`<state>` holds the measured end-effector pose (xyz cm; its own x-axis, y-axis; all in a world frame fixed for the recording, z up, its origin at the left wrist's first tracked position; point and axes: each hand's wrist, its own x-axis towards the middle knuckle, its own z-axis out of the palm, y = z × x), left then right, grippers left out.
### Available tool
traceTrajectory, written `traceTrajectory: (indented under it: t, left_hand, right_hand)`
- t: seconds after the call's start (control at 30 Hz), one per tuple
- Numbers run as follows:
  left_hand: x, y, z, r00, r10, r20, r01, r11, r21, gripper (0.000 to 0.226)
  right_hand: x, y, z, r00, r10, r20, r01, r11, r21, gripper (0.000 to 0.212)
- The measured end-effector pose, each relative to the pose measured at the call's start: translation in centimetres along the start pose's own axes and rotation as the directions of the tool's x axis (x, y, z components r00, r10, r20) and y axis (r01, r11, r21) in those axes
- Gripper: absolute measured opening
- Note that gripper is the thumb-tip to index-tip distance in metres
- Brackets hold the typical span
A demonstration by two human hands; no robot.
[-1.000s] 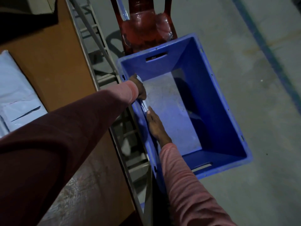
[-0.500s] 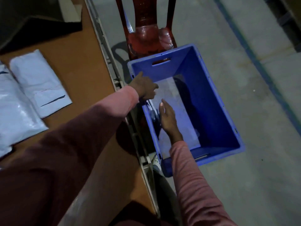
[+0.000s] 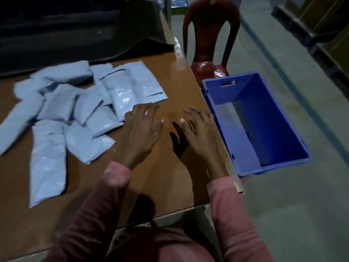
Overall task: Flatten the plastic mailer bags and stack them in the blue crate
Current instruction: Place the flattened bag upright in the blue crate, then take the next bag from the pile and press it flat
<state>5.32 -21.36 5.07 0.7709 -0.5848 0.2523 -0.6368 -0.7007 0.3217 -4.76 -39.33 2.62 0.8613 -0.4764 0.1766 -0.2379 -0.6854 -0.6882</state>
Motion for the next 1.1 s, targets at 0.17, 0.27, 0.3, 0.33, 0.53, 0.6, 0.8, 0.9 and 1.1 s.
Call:
traceTrajectory:
  t: [0.17, 0.27, 0.3, 0.33, 0.53, 0.6, 0.8, 0.9, 1.1]
  left_hand:
    - [-7.2, -6.4, -3.6, 0.986, -0.131, -0.099, 0.133, 0.991, 0.01, 0.043]
    - [-11.6, -9.9, -4.9, 0.941, -0.269, -0.208, 0.275, 0.961, 0.001, 0.044]
    - [-13.0, -11.0, -5.0, 0.907, -0.334, -0.257, 0.343, 0.939, -0.007, 0.045]
    - [-14.4, -11.9, -5.1, 0.862, -0.407, -0.302, 0.423, 0.906, -0.014, 0.045]
    - [-19.6, -16.0, -4.5, 0.607, -0.775, -0.175, 0.79, 0.612, 0.036, 0.088]
    - [-20.1, -17.0, -4.7, 0.588, -0.797, -0.143, 0.803, 0.595, -0.016, 0.085]
    - [-21.6, -19.7, -5.8, 0.577, -0.764, -0.29, 0.591, 0.635, -0.497, 0.056]
    - [-21.5, -17.8, -6.5, 0.619, -0.647, -0.446, 0.43, 0.754, -0.497, 0.039]
    - [-19.8, -11.8, -5.3, 0.897, -0.24, -0.37, 0.14, 0.951, -0.276, 0.033]
  right_hand:
    - [-3.7, -6.7, 5.6, 0.993, -0.113, 0.033, 0.114, 0.993, -0.03, 0.035]
    - [-5.6, -10.1, 8.6, 0.989, -0.141, 0.053, 0.141, 0.99, 0.004, 0.031]
    - [-6.2, -11.1, 9.5, 0.985, -0.161, 0.064, 0.16, 0.987, 0.025, 0.031]
    - [-6.7, -12.0, 10.4, 0.979, -0.187, 0.079, 0.184, 0.982, 0.048, 0.031]
    - [-8.8, -15.1, 14.2, 0.927, -0.302, 0.222, 0.277, 0.951, 0.138, 0.031]
    - [-9.1, -15.5, 14.8, 0.916, -0.318, 0.243, 0.284, 0.944, 0.165, 0.032]
    - [-10.1, -15.8, 14.7, 0.905, -0.33, 0.267, 0.294, 0.941, 0.167, 0.031]
    - [-10.8, -15.9, 13.4, 0.916, -0.311, 0.255, 0.237, 0.93, 0.283, 0.032]
    - [-10.8, -15.5, 9.3, 0.96, 0.15, 0.235, -0.278, 0.591, 0.757, 0.052]
